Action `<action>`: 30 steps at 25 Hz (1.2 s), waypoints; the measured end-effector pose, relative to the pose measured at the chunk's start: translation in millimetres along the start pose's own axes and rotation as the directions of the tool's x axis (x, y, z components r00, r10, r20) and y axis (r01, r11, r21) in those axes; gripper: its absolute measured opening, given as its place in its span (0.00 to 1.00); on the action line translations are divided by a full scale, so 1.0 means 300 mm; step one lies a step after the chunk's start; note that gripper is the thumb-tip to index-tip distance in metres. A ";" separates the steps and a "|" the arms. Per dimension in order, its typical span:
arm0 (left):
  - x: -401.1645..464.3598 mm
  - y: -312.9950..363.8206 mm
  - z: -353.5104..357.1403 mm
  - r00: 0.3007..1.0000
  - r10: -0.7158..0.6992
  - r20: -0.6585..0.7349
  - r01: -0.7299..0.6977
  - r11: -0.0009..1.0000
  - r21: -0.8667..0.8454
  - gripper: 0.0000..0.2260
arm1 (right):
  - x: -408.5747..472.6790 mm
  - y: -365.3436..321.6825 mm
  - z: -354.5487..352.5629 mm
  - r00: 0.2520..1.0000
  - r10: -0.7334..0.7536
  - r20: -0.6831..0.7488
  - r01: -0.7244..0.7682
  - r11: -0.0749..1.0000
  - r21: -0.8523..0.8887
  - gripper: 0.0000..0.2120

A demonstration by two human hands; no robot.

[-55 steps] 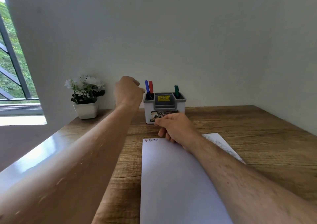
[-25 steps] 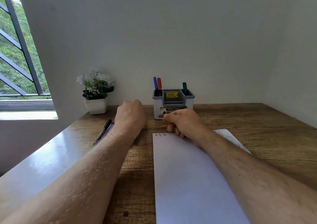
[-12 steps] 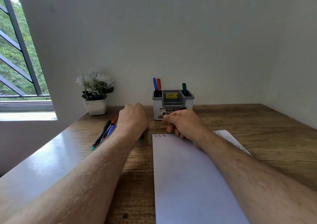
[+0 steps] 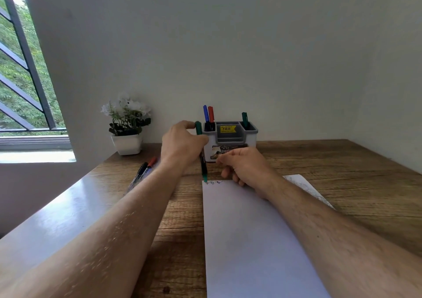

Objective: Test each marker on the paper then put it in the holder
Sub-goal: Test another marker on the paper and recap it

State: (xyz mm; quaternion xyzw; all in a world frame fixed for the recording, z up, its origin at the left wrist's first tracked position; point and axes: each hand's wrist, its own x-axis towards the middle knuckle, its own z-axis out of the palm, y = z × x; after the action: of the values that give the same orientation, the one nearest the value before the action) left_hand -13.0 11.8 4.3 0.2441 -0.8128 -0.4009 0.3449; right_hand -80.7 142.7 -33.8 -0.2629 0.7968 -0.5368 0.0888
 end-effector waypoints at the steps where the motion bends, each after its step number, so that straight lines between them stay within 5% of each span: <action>1: -0.007 0.006 0.006 1.000 0.020 0.014 -0.019 0.997 -0.078 0.23 | -0.001 -0.001 0.000 1.000 -0.001 -0.005 0.001 1.000 0.006 0.10; 7: -0.021 0.020 0.031 0.976 0.008 0.216 0.118 0.816 -0.566 0.23 | -0.014 -0.025 -0.014 0.999 0.051 -0.008 -0.048 0.980 0.193 0.26; 10: -0.025 0.011 0.043 0.968 0.062 0.241 0.084 0.831 -0.549 0.23 | -0.013 -0.022 -0.020 0.999 0.034 0.025 -0.039 0.969 0.245 0.28; 19: -0.023 -0.012 0.054 0.970 0.089 0.225 0.055 0.825 -0.562 0.09 | 0.003 -0.002 -0.035 0.996 -0.001 0.086 -0.020 0.969 0.246 0.14; 30: -0.025 -0.008 0.058 0.975 0.036 0.220 0.097 0.820 -0.564 0.10 | 0.003 -0.015 -0.035 0.994 0.063 0.094 -0.081 0.973 0.215 0.21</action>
State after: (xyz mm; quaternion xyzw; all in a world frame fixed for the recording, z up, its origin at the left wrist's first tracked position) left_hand -21.1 23.8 -7.9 0.0966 -0.6846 -0.6558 0.3032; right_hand -84.4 149.3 -25.3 -0.2454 0.7375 -0.6055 0.1708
